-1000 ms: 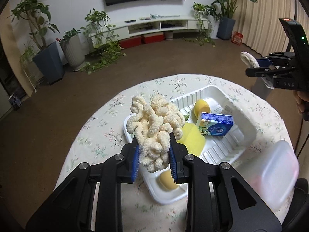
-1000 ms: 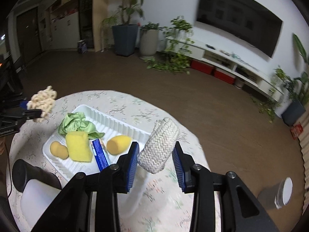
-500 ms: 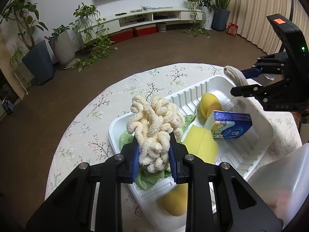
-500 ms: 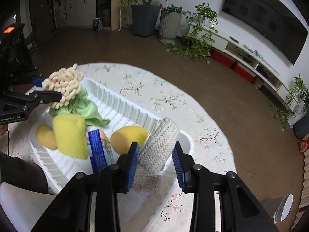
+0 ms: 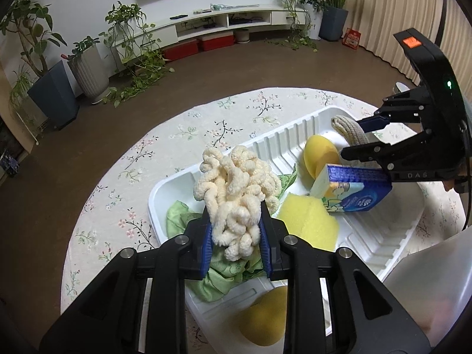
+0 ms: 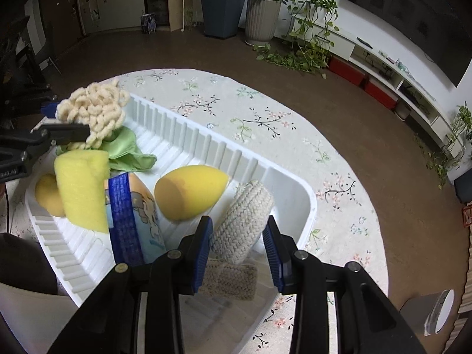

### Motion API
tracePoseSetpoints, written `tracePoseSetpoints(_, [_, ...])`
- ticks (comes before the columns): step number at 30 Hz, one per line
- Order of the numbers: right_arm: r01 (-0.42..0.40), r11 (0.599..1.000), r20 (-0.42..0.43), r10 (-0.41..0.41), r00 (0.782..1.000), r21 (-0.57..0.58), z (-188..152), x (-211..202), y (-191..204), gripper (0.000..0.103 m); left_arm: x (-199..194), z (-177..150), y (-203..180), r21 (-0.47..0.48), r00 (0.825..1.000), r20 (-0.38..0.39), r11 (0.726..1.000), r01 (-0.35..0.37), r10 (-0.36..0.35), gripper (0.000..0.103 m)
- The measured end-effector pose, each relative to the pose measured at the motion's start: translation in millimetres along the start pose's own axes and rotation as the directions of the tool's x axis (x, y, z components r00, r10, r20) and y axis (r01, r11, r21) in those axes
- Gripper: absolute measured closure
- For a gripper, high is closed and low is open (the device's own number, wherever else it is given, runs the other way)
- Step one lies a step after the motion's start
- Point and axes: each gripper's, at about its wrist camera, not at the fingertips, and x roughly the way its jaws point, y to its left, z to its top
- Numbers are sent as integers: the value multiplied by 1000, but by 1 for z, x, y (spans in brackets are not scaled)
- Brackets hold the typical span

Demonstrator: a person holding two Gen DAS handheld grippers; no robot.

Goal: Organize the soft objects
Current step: 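Open both tools to release the loofah and mitt into the tray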

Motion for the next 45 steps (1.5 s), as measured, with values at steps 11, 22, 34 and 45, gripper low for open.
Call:
tracePoseSetpoints(11, [-24, 1000, -6, 24, 1000, 19, -3, 1, -3, 63, 1, -2, -3, -10, 999, -14, 999, 39, -39, 54])
tracePoseSetpoints(22, [-16, 1000, 1, 16, 1000, 23, -6, -4, -1, 42, -5, -5, -3, -14, 1000, -11, 999, 28, -29, 41])
tracePoseSetpoints(34, [-22, 999, 44, 20, 999, 40, -8, -19, -1, 29, -15, -9, -1, -23, 999, 13, 999, 30, -30, 32])
tracePoseSetpoints(45, [-25, 997, 78, 19, 997, 70, -12, -32, -7, 27, -28, -15, 5, -58, 998, 47, 998, 37, -34, 32])
